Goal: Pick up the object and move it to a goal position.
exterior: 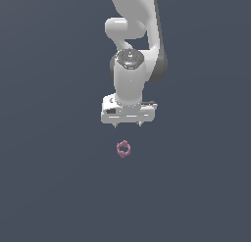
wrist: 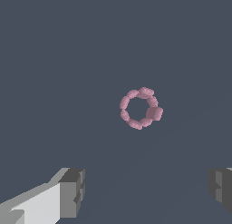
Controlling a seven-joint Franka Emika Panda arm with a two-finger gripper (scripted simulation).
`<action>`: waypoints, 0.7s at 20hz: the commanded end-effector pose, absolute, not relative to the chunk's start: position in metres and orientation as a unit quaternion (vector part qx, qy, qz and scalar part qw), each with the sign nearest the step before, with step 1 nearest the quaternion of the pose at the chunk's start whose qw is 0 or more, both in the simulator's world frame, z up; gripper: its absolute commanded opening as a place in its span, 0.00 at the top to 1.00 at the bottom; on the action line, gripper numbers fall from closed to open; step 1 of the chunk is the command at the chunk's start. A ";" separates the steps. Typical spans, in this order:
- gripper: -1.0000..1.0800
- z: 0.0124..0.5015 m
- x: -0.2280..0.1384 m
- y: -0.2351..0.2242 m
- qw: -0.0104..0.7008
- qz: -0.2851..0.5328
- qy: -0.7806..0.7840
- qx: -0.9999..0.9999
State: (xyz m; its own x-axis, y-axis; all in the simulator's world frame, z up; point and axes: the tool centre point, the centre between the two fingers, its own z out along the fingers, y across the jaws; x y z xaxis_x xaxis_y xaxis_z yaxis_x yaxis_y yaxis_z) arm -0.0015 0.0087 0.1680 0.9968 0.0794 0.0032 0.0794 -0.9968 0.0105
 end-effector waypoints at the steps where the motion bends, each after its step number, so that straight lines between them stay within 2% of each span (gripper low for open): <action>1: 0.04 0.168 -0.002 0.009 0.005 0.002 0.040 0.999; 9: 0.04 0.163 -0.012 0.039 0.005 -0.014 0.069 0.998; 14: 0.04 0.163 -0.012 0.040 0.005 -0.014 0.070 0.997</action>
State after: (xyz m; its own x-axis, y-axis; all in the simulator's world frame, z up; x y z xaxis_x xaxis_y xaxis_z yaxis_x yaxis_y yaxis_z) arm -0.0125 0.0412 0.1632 0.9897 0.1406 -0.0285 0.1409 -0.9900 0.0082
